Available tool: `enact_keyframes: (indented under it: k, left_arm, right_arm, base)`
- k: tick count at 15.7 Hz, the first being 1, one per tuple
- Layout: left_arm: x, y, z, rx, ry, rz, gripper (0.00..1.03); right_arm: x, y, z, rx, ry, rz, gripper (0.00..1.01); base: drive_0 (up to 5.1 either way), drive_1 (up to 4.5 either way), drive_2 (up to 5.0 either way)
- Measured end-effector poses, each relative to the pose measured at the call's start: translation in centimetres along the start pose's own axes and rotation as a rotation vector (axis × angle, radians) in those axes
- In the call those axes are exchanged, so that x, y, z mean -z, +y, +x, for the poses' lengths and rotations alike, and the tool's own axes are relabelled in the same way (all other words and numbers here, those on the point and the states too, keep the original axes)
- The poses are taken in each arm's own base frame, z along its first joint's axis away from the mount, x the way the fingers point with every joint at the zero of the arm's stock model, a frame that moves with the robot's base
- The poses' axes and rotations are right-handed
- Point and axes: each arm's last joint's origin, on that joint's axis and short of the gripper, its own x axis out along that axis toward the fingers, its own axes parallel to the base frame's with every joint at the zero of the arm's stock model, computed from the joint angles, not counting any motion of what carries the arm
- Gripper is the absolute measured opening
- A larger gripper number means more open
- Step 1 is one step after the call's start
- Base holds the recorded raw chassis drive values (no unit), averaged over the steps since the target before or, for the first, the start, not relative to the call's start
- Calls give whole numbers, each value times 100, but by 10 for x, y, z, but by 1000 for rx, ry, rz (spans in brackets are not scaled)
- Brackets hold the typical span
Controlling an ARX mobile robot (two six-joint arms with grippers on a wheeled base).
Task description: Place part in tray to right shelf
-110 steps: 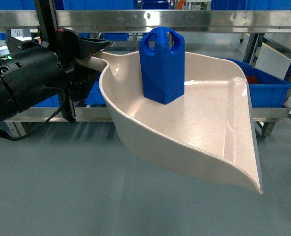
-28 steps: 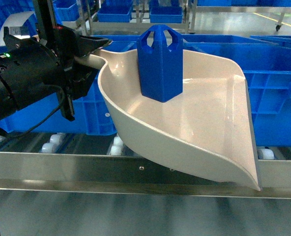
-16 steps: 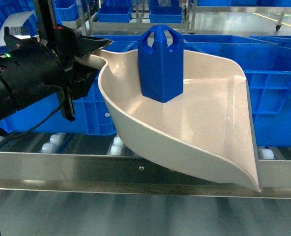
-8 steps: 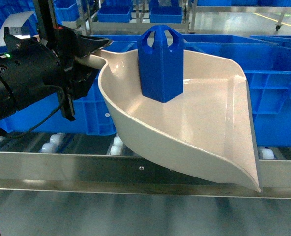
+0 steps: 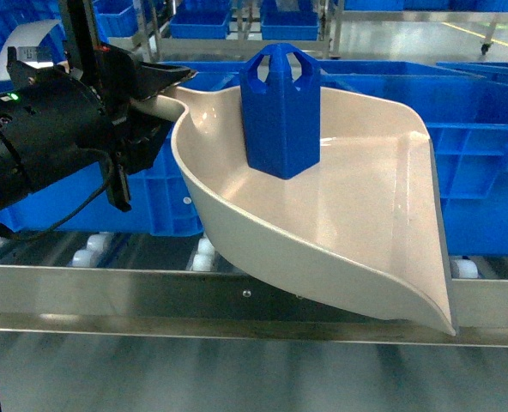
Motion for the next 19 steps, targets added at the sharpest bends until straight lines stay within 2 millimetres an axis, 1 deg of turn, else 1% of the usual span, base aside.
enact_keyframes:
  k: [9,10,11,12,13,14,15,16,17,18,19]
  left_arm:
    - [0,0,0,0,0,0,13]
    - [3,0,1,-81,-61,10,13]
    - [5,-3,-1,-137,-188,97,13]
    - [6,-8,-1,-108,-232,136,13]
    - [6,-13,-2,-73,-237,151,13]
    - [7,-14,-3,-53,-228,152,13]
    - [7,-15,-5,-60,-218,150,13]
    - [6,-22,-8,-57,-238,151,13]
    - [0,-35,-11,-51,-273,152,13]
    - [-52,-83,-18,-140,-589,136,13]
    - [-66,-91,-22,-203,-686,149,13]
  right_arm:
    - [0,0,0,0,0,-1,98]
    - [0,0,0,0,0,0,98]
    - [0,0,0,0,2,-1,98]
    - [0,0,0,0,0,0,98]
    - [0,0,0,0,0,0,98]
    - [0,0,0,0,0,0,98]
    - [0,0,0,0,0,0,98]
    - [0,0,0,0,0,0,98]
    - [0,0,0,0,0,0,98]
    - [0,0,0,0,0,0,98]
    - [0,0,0,0,0,0,98]
  base:
    - [0,0,0]
    - [0,0,0]
    - [0,0,0]
    - [0,0,0]
    - [0,0,0]
    - [0,0,0]
    - [0,0,0]
    - [0,0,0]
    - [0,0,0]
    - [0,0,0]
    - [0,0,0]
